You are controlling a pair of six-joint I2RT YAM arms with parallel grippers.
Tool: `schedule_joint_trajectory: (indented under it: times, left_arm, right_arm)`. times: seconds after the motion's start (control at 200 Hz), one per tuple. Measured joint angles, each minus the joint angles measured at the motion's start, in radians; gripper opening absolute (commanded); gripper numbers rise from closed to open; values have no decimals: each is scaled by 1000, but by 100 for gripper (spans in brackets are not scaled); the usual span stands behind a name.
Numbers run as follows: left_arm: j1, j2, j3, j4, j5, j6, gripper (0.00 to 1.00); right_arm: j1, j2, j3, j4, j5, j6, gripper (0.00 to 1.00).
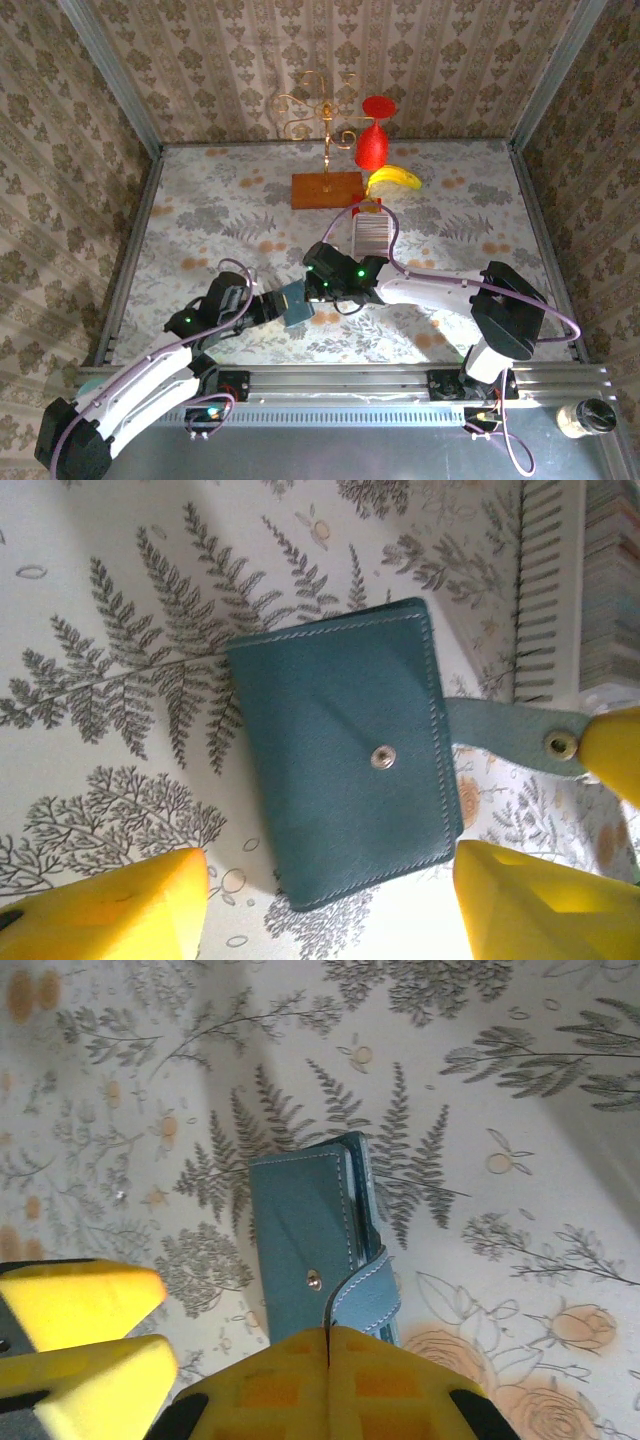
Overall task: Put the credit cards into the card holder
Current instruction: Open the card holder at the bottom-center of the table.
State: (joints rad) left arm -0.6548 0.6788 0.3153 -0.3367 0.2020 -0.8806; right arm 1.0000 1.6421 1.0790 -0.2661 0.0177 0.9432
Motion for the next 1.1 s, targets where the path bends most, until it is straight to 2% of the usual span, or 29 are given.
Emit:
schedule_joint_trajectory:
  times: [0.145, 0.405, 0.51, 0.605, 0.9, 1.1]
  left_arm:
    - [11, 40, 29, 29, -2, 0, 70]
    - [100, 100, 17, 128, 67, -17, 70]
    - [106, 100, 12, 157, 85, -21, 70]
    - [107, 100, 1, 179, 93, -30, 65]
    - [107, 100, -21, 212, 120, -40, 68]
    - [107, 101, -21, 219, 128, -40, 55]
  right_arm:
    - [1, -19, -2, 58, -24, 3, 0]
    - [3, -55, -7, 115, -31, 7, 0]
    - [3, -62, -25, 119, -31, 8, 0]
    - [3, -70, -39, 120, -31, 11, 0]
    - [3, -95, -53, 130, -31, 12, 0]
    - [3, -101, -54, 135, -31, 12, 0]
